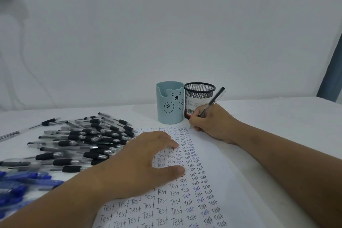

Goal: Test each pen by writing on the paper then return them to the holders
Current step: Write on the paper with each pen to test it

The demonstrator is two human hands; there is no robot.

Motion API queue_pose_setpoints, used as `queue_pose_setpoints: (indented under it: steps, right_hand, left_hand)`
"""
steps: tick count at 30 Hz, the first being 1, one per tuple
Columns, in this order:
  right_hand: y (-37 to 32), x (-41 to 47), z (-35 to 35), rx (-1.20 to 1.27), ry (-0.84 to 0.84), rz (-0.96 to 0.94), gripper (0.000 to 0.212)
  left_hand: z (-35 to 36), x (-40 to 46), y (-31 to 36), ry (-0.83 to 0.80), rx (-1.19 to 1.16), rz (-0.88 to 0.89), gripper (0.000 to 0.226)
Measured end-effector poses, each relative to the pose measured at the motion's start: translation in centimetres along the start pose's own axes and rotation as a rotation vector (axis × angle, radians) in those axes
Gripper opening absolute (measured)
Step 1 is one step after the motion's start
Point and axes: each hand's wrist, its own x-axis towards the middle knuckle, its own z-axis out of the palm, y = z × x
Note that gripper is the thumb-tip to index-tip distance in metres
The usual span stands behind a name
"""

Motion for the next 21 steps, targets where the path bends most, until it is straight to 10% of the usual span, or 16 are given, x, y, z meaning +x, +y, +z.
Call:
queue_pose_setpoints:
  steps: [21]
  right_hand:
    - [-0.1, -0.08, 0.03, 0.013, 0.012, -0.005, 0.014]
  left_hand:
    - [-0.02, -0.08, 0.13, -0.011, -0.003, -0.026, 0.07]
